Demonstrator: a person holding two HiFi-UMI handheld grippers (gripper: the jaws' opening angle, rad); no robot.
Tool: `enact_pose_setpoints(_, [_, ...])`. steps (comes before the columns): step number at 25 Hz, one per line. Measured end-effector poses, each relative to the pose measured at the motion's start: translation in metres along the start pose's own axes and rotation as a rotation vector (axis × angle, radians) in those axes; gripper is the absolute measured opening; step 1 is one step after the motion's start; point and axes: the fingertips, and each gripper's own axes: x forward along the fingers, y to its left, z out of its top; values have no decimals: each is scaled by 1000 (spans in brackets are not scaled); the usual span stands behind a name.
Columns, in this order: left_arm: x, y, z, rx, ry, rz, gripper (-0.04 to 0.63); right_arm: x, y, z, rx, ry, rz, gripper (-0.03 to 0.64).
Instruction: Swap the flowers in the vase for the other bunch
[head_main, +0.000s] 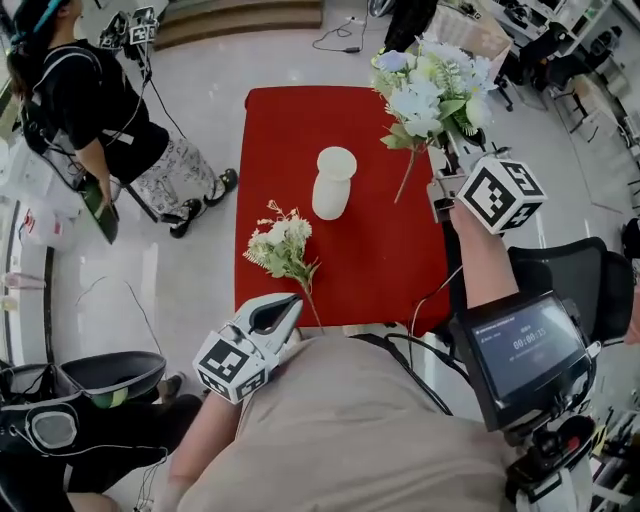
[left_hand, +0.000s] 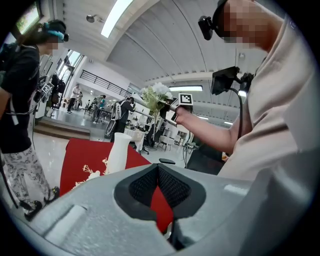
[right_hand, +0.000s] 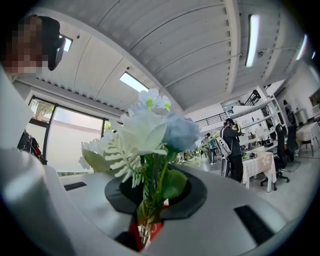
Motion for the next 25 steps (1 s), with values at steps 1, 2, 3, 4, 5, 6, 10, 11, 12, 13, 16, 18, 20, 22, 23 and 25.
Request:
enact_pose_setpoints(1, [-2, 1, 0, -1, -2, 3, 6, 1, 3, 3, -3, -10, 3, 74])
enact_pose_setpoints(2, [-4, 2, 0, -2, -4, 7, 8, 3, 6, 6, -5, -21, 7, 74])
enact_pose_setpoints(3, [-7, 3, 0, -3, -4, 11, 8, 5, 9, 7, -6, -31, 10, 74])
enact_pose_setpoints(4, [-10, 4, 0, -4, -3, 14, 7, 7, 11, 8, -8, -41, 11, 74])
enact_pose_setpoints(5, [-13, 5, 0, -6, -1, 15, 8, 9, 13, 10, -9, -50, 10, 74])
enact_pose_setpoints(6, [-16, 5, 0, -8, 2, 15, 8, 11, 16, 11, -9, -58, 8, 74])
enact_pose_setpoints(10, [-28, 12, 2, -21, -1, 34, 8, 24, 26, 11, -4, -87, 15, 74])
enact_pose_setpoints(11, [-28, 13, 0, -23, -5, 42, 8, 27, 27, 9, -4, -94, 21, 74])
enact_pose_setpoints(12, [-28, 13, -2, -24, -7, 48, 8, 29, 27, 8, -4, -102, 25, 74])
enact_pose_setpoints(13, [-29, 13, -3, -26, -7, 51, 8, 30, 28, 7, -1, -110, 28, 74])
enact_pose_setpoints(16, [-34, 18, -3, -29, -4, 61, 8, 37, 32, 7, 5, -132, 30, 74])
enact_pose_setpoints(18, [-37, 21, 0, -33, -7, 74, 8, 45, 36, 9, 2, -143, 38, 74])
enact_pose_setpoints(20, [-37, 21, 0, -38, -9, 87, 8, 51, 40, 12, 4, -158, 53, 74])
enact_pose_setpoints(22, [-35, 19, -2, -41, -8, 99, 8, 54, 42, 12, 7, -175, 71, 74])
enact_pose_setpoints(23, [-34, 18, -3, -40, -9, 106, 8, 56, 44, 12, 7, -183, 81, 74])
enact_pose_setpoints(25, [-34, 17, -5, -39, -11, 118, 8, 58, 47, 8, 4, -196, 99, 74])
